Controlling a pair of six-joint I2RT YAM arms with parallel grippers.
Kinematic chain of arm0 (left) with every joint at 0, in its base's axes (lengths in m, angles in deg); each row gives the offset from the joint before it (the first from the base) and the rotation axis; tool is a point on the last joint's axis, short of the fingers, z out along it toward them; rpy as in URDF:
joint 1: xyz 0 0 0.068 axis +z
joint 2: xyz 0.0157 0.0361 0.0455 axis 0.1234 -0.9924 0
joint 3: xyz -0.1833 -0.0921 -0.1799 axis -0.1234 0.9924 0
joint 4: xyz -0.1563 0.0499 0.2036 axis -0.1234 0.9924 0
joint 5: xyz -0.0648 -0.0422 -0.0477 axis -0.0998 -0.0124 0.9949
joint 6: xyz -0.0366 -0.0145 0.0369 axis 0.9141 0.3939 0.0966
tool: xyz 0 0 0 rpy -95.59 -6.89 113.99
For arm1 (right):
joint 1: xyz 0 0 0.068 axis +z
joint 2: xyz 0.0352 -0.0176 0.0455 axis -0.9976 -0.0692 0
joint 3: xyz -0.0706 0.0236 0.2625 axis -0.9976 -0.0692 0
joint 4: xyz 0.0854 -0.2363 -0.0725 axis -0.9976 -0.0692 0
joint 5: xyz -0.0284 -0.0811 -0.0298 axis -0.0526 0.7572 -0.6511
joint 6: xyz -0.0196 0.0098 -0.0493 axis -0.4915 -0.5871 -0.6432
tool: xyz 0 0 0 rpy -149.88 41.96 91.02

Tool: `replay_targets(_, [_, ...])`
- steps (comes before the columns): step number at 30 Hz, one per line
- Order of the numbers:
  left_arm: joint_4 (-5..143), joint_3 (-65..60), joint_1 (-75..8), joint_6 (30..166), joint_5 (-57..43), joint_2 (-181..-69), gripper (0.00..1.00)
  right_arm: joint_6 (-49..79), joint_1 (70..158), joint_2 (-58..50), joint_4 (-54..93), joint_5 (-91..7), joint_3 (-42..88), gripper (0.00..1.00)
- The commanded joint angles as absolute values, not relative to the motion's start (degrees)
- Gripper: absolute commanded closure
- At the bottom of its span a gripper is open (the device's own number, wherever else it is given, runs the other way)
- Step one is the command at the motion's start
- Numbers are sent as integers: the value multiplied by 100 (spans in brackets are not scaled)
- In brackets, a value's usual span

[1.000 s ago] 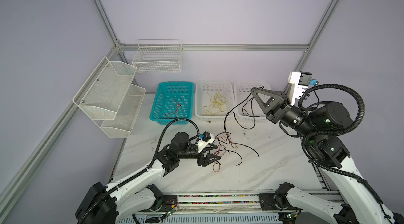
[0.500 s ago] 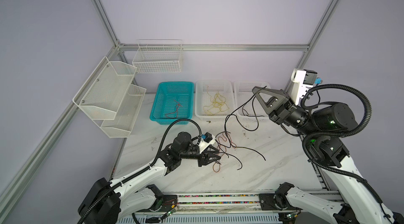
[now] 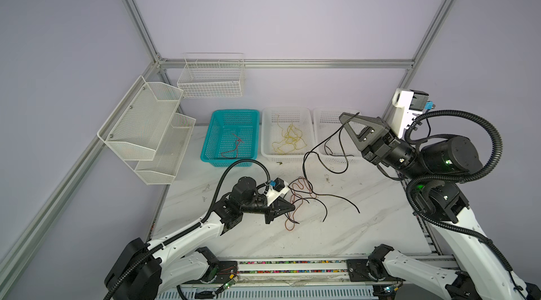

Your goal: Untangle the cables

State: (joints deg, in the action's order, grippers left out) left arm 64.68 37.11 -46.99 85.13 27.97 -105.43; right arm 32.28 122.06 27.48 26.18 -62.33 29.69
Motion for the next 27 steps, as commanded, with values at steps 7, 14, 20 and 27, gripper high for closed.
replay_targets(7, [6734,3397,-4736,8232,2753,-10575,100,2962,12224,2751,2637,-5403,3346,100])
replay_targets(14, [7534,3212,-4816,7708,2153,-10659,100,2724,12220,3018,2795,-3511,3202,100])
replay_targets(20, [7790,3212,-4926,7442,1927,-10599,100,2536,12224,3047,2969,-2377,3133,100])
replay_targets(27, [7853,3228,-5004,7291,1927,-10438,100,2218,12226,2523,3051,-1866,3030,100])
